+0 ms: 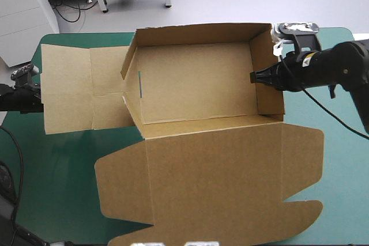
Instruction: Fold the box
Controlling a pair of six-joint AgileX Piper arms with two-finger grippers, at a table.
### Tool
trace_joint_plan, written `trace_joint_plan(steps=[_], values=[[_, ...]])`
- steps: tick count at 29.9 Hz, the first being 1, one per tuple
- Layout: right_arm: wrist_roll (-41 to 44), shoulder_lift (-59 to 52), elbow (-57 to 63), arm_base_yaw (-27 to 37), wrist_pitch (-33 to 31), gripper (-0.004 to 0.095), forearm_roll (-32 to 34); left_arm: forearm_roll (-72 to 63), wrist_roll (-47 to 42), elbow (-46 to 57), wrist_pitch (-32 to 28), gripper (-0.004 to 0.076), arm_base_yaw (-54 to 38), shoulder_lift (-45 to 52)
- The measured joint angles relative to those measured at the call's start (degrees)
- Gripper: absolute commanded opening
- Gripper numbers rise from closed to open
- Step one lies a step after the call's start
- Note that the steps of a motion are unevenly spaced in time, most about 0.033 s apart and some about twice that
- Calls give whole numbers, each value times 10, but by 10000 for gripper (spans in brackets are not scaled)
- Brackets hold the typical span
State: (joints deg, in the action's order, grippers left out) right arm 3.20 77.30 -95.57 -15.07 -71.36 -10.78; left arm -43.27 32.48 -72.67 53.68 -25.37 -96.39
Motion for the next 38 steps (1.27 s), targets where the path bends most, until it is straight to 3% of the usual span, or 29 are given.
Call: trace_joint_plan(steps=[6, 9, 13, 16, 22, 31, 38], values=[[-22, -33, 0, 0, 0, -18, 1, 2, 0, 0, 21, 10, 0, -2], [-26, -32, 0, 0, 0, -18, 1, 2, 1, 0, 35, 123, 0, -2], [-38, -30, 0, 0, 0, -18, 3, -11, 6, 0, 46, 357, 0, -3], [-46, -22, 0, 0, 0, -18, 10, -18, 6, 0, 54, 465, 0, -3], [-50, -2, 0, 0, 0, -18, 18, -20, -1, 0, 75, 477, 16, -4], [-50, 25, 0, 0, 13, -18, 22, -24, -5, 0, 113, 477, 118, -5], [-42, 26, 0, 0, 38, -18, 46, -92, -5, 0, 152, 477, 153, -5]])
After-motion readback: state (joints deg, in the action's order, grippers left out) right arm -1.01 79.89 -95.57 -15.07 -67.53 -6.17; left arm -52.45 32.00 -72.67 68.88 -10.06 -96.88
